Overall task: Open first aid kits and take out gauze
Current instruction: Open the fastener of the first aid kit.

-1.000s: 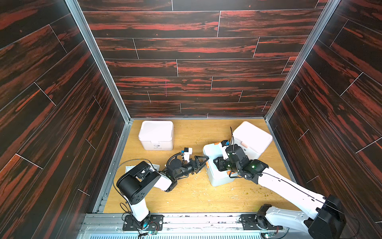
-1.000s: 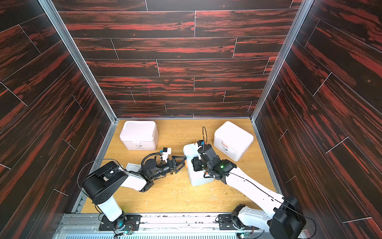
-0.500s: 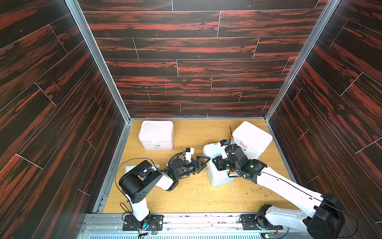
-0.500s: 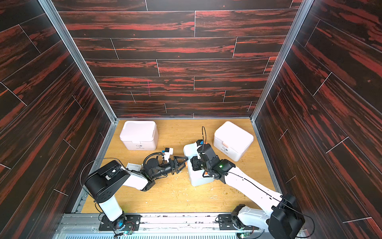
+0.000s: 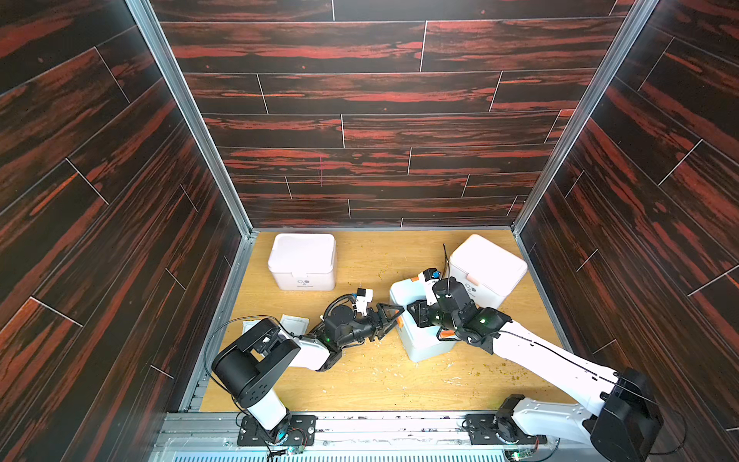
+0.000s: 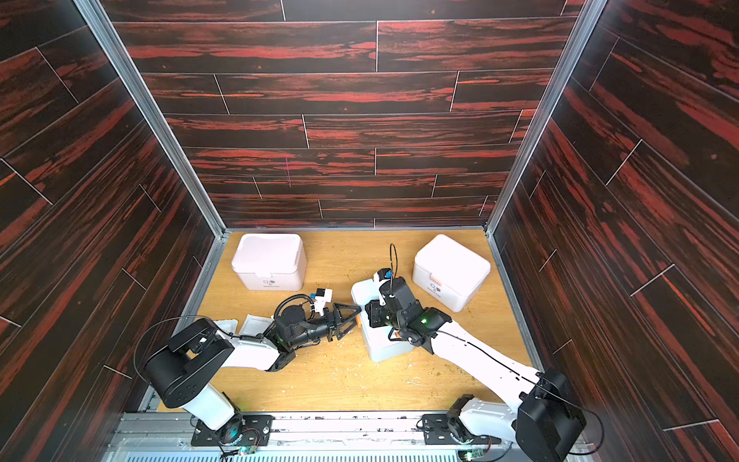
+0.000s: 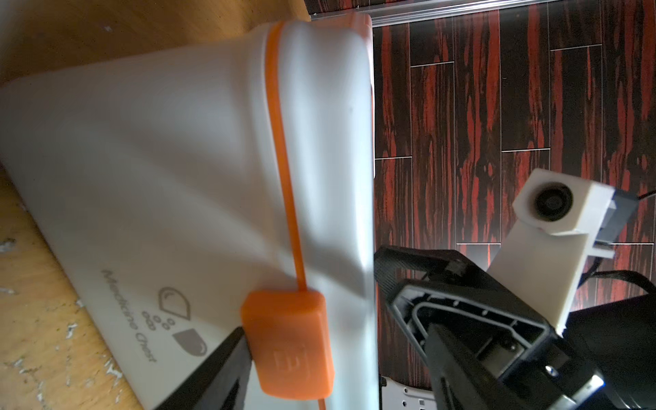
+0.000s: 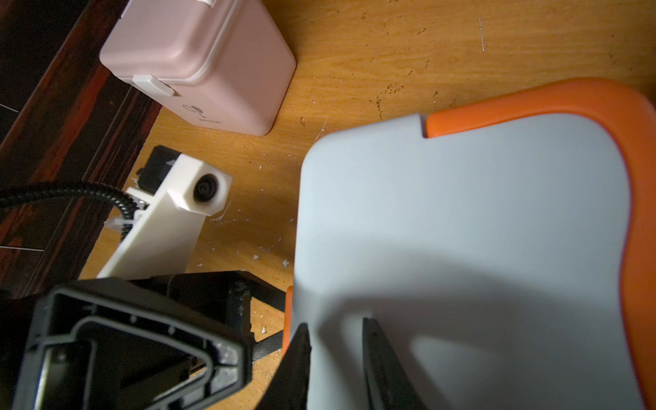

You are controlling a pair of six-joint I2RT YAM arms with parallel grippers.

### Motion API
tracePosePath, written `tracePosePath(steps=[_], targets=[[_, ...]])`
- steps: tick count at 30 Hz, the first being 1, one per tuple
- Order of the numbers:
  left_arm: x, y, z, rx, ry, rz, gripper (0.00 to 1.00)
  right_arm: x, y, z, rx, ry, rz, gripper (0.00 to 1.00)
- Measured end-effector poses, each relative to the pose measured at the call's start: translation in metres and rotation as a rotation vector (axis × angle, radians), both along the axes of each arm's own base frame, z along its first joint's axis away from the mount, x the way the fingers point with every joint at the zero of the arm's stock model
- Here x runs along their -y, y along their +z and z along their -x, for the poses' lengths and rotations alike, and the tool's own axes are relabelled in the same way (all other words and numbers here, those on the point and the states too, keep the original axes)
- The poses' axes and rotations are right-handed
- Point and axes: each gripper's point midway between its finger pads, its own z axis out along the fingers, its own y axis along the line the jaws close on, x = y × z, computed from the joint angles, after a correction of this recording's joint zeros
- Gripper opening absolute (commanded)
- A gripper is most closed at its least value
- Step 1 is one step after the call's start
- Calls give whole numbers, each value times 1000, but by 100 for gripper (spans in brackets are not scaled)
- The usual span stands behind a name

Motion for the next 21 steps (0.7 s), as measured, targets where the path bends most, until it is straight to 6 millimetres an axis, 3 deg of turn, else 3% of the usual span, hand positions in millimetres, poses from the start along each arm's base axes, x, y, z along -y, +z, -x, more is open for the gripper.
tracePosePath(steps=[10, 13, 21], targets=[[-9, 6, 5, 13, 22, 9, 80, -2, 0, -3, 5, -3, -8, 29], [-9, 24, 8, 58, 18, 52, 81, -3, 0, -3, 8, -4, -11, 29], [-17, 28, 7, 77, 47, 80, 92, -3, 4, -2, 6, -4, -10, 35]])
